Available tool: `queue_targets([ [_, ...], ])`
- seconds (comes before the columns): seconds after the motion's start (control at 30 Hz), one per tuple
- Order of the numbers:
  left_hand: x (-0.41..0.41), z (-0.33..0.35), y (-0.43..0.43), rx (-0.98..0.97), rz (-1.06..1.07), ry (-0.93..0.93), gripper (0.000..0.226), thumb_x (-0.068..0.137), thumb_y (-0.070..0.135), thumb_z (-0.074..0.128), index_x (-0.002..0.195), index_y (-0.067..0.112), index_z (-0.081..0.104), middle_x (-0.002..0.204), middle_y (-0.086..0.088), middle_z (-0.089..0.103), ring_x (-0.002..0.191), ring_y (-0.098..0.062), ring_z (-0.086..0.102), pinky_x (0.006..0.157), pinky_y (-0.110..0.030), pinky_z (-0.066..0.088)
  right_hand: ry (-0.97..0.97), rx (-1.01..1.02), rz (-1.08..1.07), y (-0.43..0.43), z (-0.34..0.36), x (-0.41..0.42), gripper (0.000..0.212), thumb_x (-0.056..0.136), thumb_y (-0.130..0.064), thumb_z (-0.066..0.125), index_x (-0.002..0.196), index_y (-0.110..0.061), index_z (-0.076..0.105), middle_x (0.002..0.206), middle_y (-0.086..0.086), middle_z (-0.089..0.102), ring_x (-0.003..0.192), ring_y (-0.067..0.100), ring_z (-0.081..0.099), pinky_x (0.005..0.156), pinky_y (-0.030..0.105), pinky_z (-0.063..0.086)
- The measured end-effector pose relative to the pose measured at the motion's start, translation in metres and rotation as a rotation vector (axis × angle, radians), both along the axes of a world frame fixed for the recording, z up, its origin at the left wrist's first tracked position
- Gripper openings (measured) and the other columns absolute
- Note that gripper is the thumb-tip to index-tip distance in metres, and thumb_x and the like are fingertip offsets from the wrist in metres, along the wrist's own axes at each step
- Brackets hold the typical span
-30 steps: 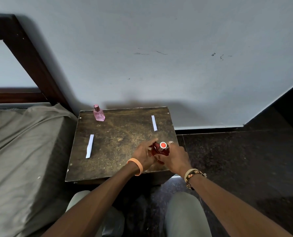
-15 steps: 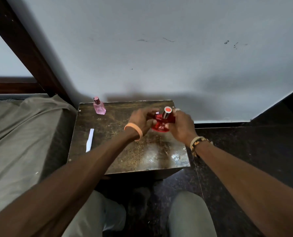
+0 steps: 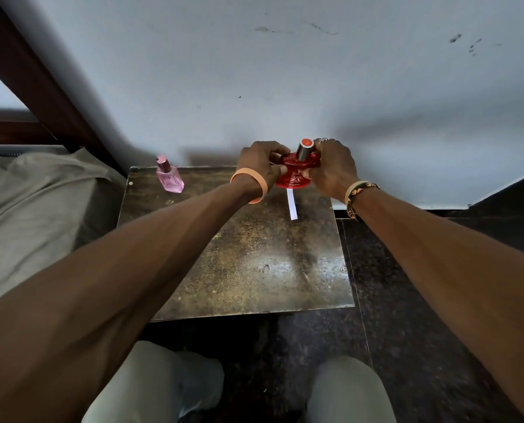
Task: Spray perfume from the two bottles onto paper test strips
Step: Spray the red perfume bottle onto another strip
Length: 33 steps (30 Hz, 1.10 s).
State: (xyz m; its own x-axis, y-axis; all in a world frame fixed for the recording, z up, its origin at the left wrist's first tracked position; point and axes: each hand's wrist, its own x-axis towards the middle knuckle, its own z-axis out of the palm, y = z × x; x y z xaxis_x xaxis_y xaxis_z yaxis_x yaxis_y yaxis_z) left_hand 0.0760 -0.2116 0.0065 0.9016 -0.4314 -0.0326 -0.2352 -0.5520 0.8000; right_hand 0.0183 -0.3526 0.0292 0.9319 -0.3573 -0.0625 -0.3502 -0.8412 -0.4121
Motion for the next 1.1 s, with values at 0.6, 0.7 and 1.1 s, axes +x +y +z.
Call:
queue_targets([
  [0.6,0.005,-0.028,-0.005,0.024,0.033,0.02,0.035,0.08,0.007,0.072,0.113,0.017,0.067,0.107,-0.003,0.071,0.097,-0.015,0.066,0.09,-0.029,0.053,0.028,0.03,-0.022,-0.006,-0.029,0.008,0.041,0.08,-0.007,0.072,0.12,-0.013,0.063,0.12,0.01,0.065,0.11,0.031,0.059,0.089,0.037,0.048],
  [0.7,0.005,-0.028,-0.004,0.029,0.03,0.028,0.037,0.079,0.003,0.071,0.113,0.017,0.067,0.107,-0.003,0.071,0.096,-0.016,0.066,0.089,-0.031,0.054,0.038,0.037,-0.033,-0.007,-0.027,0.008,0.046,0.079,-0.004,0.073,0.123,-0.012,0.062,0.123,0.009,0.065,0.113,0.03,0.06,0.092,0.037,0.048],
  [1.1,-0.004,-0.012,0.024,0.2,0.002,-0.071,0.051,0.08,0.002,0.068,0.127,0.016,0.054,0.113,-0.002,0.064,0.1,-0.018,0.061,0.09,-0.033,0.053,0.058,0.109,-0.168,-0.011,-0.013,-0.015,0.064,0.082,-0.003,0.073,0.139,-0.019,0.05,0.136,0.007,0.059,0.121,0.029,0.058,0.102,0.043,0.049],
])
